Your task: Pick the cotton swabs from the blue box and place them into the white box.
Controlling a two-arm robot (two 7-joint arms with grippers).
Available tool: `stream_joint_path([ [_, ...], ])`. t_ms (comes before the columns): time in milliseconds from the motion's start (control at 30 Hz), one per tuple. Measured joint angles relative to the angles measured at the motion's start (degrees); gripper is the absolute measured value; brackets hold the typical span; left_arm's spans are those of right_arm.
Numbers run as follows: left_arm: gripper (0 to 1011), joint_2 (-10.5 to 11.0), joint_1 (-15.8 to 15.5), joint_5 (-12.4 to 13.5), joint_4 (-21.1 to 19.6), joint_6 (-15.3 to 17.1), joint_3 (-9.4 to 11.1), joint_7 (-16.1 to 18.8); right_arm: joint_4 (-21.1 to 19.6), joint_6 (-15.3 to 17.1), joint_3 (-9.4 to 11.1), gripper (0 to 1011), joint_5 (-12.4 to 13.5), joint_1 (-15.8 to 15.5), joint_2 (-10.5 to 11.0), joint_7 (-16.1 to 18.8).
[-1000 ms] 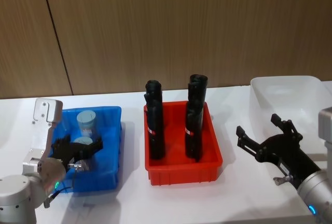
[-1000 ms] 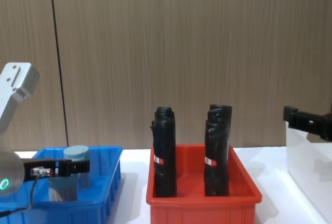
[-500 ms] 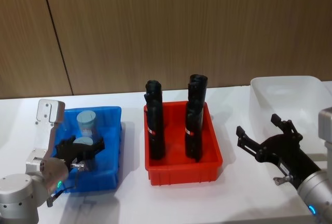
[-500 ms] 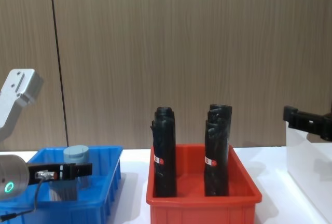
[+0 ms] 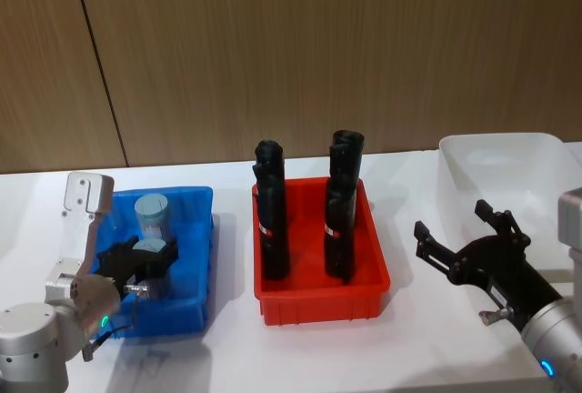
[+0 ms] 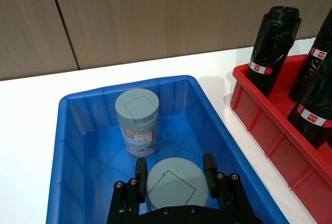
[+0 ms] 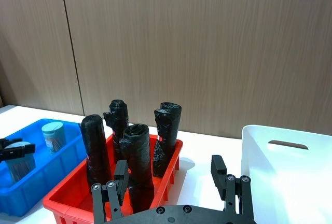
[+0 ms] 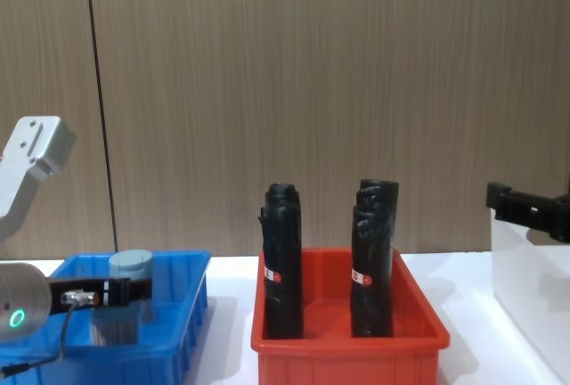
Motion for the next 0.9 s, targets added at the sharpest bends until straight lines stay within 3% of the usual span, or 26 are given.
stream_joint_path([
  [533, 658, 1.35, 1.81, 2.79, -8.58, 0.77, -0.41, 0.83, 0.0, 0.0, 0.0, 1002, 0.0, 0.0, 0.0, 0.0],
  [900, 659, 1.88, 2.63, 4.06, -16.92, -0.17, -0.34, -2.05, 0.0, 0.0, 0.0, 1002, 0.0, 0.0, 0.0, 0.0],
])
